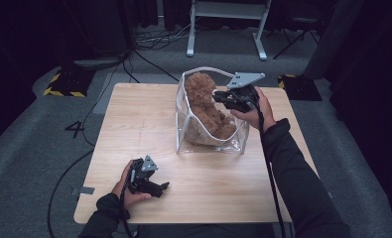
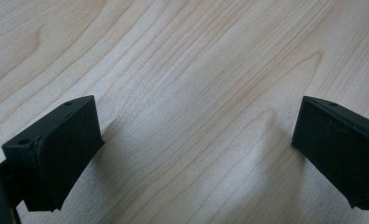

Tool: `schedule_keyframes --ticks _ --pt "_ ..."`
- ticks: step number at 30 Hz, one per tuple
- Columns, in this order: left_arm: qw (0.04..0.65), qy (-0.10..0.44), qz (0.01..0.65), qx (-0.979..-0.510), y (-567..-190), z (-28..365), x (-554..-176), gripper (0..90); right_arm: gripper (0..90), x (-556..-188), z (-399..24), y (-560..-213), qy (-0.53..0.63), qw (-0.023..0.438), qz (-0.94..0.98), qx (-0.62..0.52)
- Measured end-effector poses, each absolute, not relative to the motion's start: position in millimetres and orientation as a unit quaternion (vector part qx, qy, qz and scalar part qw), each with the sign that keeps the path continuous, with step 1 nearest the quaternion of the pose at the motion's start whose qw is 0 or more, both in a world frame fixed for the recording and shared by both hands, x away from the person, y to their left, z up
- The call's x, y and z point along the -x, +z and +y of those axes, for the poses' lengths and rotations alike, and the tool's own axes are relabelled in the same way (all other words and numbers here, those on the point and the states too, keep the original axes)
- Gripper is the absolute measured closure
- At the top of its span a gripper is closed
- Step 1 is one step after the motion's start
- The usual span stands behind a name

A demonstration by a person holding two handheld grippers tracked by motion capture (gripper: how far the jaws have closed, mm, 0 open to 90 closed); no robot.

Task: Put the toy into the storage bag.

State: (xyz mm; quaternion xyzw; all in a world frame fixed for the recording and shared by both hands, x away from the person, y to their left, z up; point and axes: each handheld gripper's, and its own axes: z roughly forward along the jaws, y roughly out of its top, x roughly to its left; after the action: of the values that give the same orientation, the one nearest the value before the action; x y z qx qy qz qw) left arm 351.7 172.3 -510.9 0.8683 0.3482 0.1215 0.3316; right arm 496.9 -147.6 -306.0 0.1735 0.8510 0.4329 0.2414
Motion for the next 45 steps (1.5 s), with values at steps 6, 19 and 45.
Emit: schedule_keyframes --ticks 6,19,45 --pt "0.332 0.122 0.348 -0.868 -511 172 -352 1.4 67.4 -493 -156 -304 0.441 0.249 0.842 -0.186" --pt "0.331 0.122 0.349 -0.868 -511 172 -352 1.4 43.8 -490 -174 -299 0.437 0.24 0.842 -0.208" --pt "0.333 0.122 0.349 -0.868 -511 172 -352 1.4 28.5 -466 -199 -293 0.41 0.263 0.848 -0.21"
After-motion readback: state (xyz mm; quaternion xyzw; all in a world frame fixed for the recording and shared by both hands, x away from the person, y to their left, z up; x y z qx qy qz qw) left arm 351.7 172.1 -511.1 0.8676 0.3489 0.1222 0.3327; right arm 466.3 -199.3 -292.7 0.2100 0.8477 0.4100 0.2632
